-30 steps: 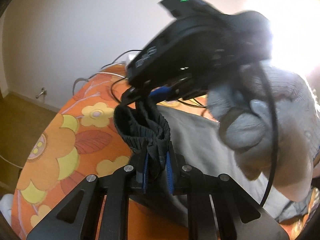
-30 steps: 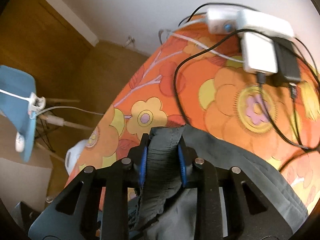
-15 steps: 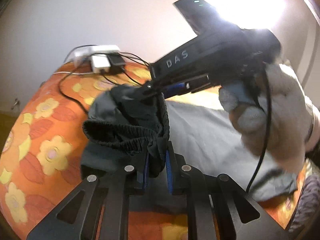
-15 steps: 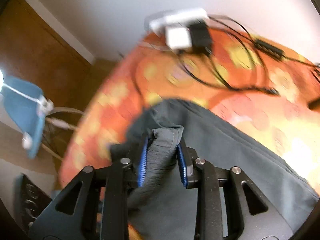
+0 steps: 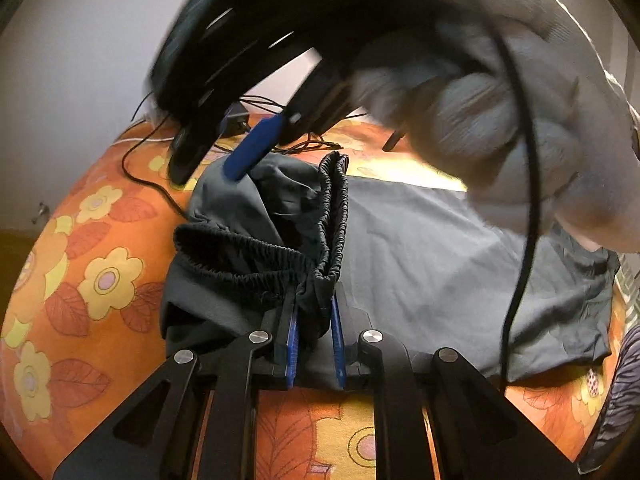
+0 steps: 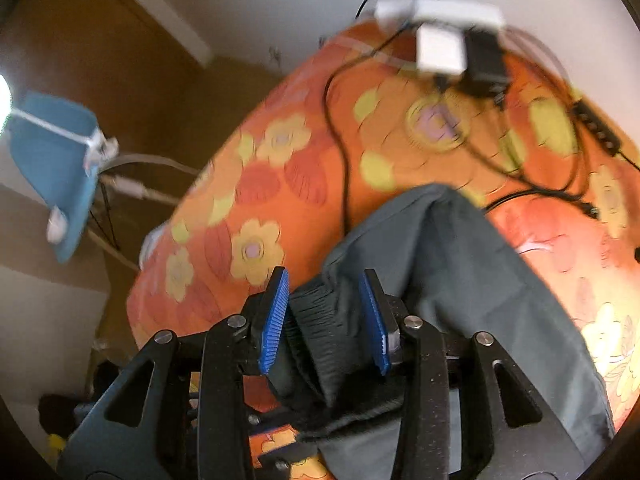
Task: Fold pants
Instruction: 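Close the right tool on the elastic waistband beside the left tool, then carry the waistband with both tools over the trousers toward the cuffs, then open both tools to release the waistband onto the trousers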
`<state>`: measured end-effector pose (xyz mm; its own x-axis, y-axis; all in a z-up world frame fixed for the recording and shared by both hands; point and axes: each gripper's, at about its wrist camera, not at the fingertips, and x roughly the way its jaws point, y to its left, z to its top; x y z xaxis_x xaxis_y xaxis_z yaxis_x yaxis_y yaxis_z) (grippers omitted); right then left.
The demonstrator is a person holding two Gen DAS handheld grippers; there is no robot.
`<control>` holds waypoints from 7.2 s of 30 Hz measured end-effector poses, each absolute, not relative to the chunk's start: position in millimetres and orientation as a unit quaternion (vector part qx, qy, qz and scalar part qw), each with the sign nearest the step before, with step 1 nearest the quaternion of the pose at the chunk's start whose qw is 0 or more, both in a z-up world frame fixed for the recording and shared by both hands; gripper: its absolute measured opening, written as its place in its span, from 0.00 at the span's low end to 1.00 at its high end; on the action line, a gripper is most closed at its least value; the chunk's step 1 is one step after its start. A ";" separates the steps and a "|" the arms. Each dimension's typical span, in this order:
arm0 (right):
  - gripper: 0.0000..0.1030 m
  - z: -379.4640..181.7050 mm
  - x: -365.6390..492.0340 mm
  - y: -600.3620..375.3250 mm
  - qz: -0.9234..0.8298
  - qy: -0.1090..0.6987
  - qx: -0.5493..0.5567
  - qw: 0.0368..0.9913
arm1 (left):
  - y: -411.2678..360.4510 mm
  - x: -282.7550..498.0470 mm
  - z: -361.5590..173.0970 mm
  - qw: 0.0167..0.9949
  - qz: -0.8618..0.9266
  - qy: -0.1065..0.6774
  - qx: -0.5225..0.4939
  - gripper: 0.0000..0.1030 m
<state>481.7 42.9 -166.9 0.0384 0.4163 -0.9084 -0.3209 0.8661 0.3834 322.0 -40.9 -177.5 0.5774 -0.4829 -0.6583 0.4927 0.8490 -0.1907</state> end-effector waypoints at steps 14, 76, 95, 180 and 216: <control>0.08 -198.4 448.2 75.4 0.246 0.659 -0.103 0.703 | -42.1 318.2 -177.7 0.890 -0.270 0.367 0.018 0.12; 0.19 -195.1 370.1 -148.6 0.117 0.581 0.340 0.730 | -98.8 275.5 -161.9 0.892 -0.256 0.327 0.178 0.29; 0.19 -187.5 374.3 -147.8 0.133 0.584 0.352 0.719 | -113.8 279.5 -159.6 0.894 -0.256 0.320 0.181 0.30; 0.18 -130.8 132.2 -625.0 -0.079 0.556 0.289 0.775 | -524.3 90.3 -135.3 0.750 -0.569 0.312 0.128 0.22; 0.37 -97.4 94.9 -553.7 -0.111 0.535 0.122 0.829 | -202.5 222.9 -161.5 0.849 -0.287 0.442 0.032 0.50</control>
